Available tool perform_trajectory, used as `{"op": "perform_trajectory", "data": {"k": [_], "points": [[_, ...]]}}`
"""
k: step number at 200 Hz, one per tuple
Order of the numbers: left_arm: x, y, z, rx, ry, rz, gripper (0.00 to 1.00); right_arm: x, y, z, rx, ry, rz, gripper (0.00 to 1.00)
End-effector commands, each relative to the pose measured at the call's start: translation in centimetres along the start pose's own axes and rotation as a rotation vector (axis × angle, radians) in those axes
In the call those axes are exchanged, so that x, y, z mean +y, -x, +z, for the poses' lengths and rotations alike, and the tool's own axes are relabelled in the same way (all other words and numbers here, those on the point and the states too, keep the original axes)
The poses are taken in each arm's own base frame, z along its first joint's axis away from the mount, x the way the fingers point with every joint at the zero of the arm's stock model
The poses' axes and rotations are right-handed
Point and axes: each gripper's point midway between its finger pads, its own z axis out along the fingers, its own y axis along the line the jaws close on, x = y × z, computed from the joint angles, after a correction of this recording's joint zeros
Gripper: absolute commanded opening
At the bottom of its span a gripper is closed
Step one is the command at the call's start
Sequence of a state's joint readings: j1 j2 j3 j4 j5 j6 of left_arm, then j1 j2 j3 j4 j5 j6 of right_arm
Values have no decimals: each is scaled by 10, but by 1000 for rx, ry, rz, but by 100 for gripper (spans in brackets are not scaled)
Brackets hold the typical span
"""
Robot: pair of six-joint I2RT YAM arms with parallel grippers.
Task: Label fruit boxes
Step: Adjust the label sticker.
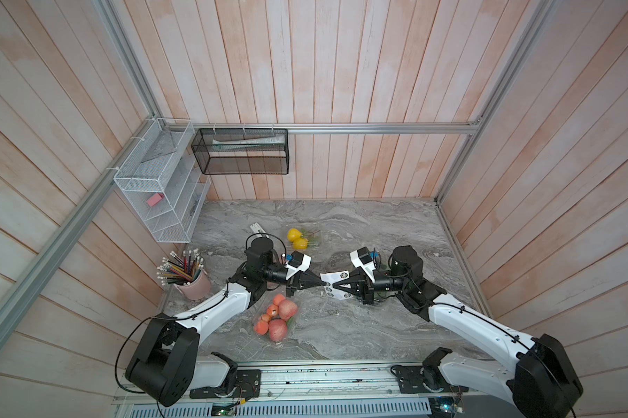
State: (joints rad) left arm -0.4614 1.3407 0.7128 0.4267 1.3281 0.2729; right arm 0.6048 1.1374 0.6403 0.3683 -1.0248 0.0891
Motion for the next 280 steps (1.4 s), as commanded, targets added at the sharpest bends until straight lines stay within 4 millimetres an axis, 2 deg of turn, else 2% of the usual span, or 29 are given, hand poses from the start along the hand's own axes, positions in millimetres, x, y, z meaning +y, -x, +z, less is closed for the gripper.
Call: {"op": "perform_trajectory", "data": {"k": [1, 86, 144, 166, 187, 217, 280], "points": [[0, 4, 3, -8, -16, 12, 0, 5, 10, 0, -25, 40, -27, 0], [-7, 5, 12, -19, -60, 8, 0, -9, 9, -1, -23, -38, -47, 0], [-6, 6, 12, -20, -51, 8, 0, -7, 16, -7, -57, -62, -81, 0], [-6, 4, 12, -15, -35, 7, 11, -5, 18, -12, -75, -73, -97, 0], [-5, 1, 11, -5, -16, 3, 14, -3, 20, -16, -78, -81, -103, 0], [-5, -3, 11, 6, -7, -2, 14, -2, 22, -19, -83, -83, -109, 0], [-1, 2, 12, -3, -16, 2, 11, -2, 19, -17, -83, -65, -94, 0]]}}
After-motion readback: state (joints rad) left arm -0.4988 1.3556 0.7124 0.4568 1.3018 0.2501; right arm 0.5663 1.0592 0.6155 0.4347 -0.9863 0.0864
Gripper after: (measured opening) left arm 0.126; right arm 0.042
